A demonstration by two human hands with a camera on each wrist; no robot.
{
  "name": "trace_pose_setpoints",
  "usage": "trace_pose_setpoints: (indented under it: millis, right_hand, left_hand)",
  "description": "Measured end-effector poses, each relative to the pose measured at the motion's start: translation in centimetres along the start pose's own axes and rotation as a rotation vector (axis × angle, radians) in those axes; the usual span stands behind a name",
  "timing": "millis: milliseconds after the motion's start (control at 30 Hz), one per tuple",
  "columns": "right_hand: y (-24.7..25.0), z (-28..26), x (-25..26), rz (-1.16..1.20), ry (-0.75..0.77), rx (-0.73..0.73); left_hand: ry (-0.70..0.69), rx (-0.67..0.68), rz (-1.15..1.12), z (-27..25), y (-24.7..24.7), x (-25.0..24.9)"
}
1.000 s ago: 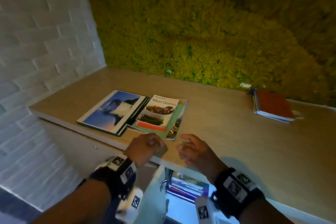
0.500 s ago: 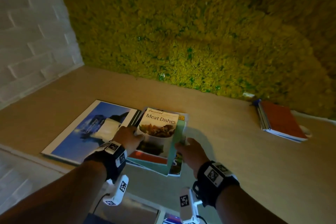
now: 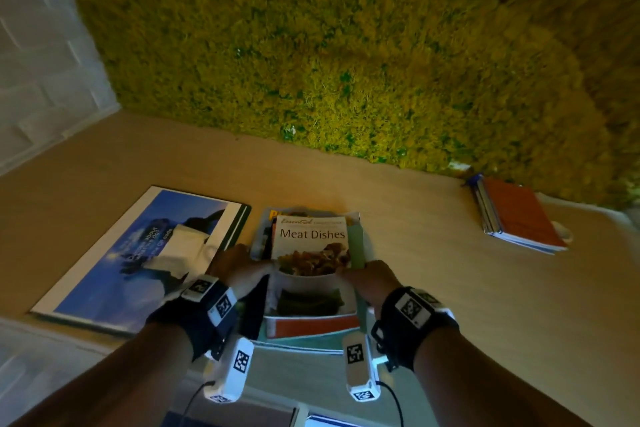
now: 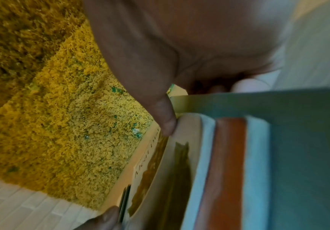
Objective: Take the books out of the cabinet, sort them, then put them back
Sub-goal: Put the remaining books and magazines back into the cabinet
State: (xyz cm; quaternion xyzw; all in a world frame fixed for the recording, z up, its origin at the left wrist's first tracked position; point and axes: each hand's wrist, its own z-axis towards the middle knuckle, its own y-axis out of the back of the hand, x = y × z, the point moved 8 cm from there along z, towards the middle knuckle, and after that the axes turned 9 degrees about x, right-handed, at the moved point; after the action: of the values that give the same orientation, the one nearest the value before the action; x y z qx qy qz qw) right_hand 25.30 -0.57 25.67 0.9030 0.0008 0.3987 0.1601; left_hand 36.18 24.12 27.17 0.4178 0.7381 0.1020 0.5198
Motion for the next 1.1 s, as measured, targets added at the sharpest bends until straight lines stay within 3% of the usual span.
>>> trace_pose_setpoints:
  millis: [167,233,367,500,600,867,1100]
  right_hand:
    - [1.4,3.7,-3.2,-0.11,0.046,-0.099]
    - [1.0,0.0,-1.4,-0.051,0.141,-0.088]
    - [1.6,-4.2,0.4,0.19,0.318,-0.017]
    - [4.4,-4.7,2.2,0.426,0.552,-0.042]
    - [6.2,-5.2,3.5,0.422,0.668,-0.043]
    - [6.5,-5.8,1.4,0.317,0.678,-0.027]
    - [6.1,-4.5,0.2,0.265,0.576,0.01]
  left_hand:
    - [-0.047,0.074,-0.276,-0.7,-2.5,-0.4]
    - [-0.089,0.079,-0.356,-0.9,-3.3,-1.1]
    - [-0.251,0.09,-0.531,-2.6,-3.1,-3.5]
    - [-0.489,0.133,-0.802,-4.9,-1.3,-6.1]
    - [-0.589,0.177,-0.728,-5.7,-0.4,-8.3]
    - [-0.564,0.039,-0.66,-4.5,-2.8,-6.1]
    - [-0.5,-0.05,-0.717,-4.2,-4.6,-3.9]
